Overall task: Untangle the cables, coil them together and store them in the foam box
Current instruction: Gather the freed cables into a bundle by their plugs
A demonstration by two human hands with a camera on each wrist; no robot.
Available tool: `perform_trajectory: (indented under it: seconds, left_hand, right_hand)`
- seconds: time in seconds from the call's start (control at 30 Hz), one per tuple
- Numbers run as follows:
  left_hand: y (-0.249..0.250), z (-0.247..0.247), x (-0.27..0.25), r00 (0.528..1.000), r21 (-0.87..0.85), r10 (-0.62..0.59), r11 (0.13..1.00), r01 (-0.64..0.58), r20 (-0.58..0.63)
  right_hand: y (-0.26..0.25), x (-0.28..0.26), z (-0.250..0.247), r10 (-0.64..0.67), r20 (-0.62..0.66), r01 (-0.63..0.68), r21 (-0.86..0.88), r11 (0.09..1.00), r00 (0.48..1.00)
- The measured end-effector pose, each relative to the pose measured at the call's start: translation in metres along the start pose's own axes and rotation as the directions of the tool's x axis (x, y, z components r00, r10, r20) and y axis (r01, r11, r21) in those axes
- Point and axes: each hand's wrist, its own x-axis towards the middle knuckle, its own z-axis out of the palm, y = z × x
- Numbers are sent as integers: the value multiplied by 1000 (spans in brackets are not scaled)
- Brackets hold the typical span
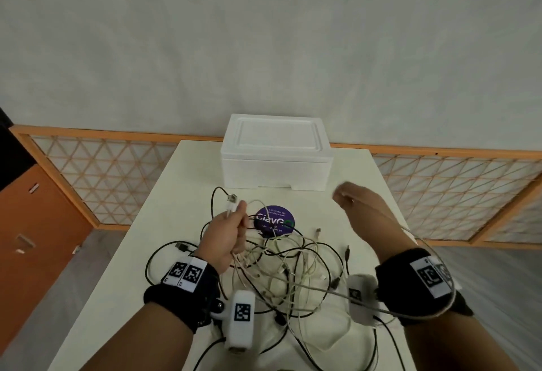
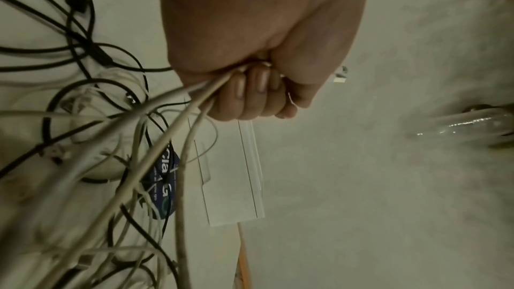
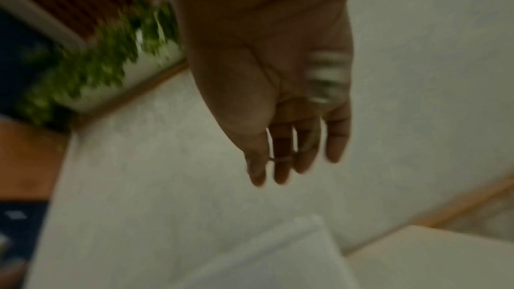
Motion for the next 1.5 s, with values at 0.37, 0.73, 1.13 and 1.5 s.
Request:
perform_trajectory:
  seconds: [0.37, 0.73, 1.13, 1.5]
  left_hand:
    - [6, 2, -10, 997, -56, -11, 998, 16, 82]
    - [31, 28, -41, 951, -386, 237, 911, -147, 197]
    - [24, -7, -45, 975, -443, 203, 885, -145, 86]
    - [9, 5, -60, 967, -93, 206, 977, -194, 147]
  right_hand:
    - [14, -28, -29, 216, -25, -213, -311, 926, 976]
    - [-91, -64, 57, -232, 496, 120, 246, 962, 837]
    - [-99, -64, 69, -325, 466, 103, 441, 892, 823]
    - [-92, -73, 91, -282, 319, 217, 227, 950, 905]
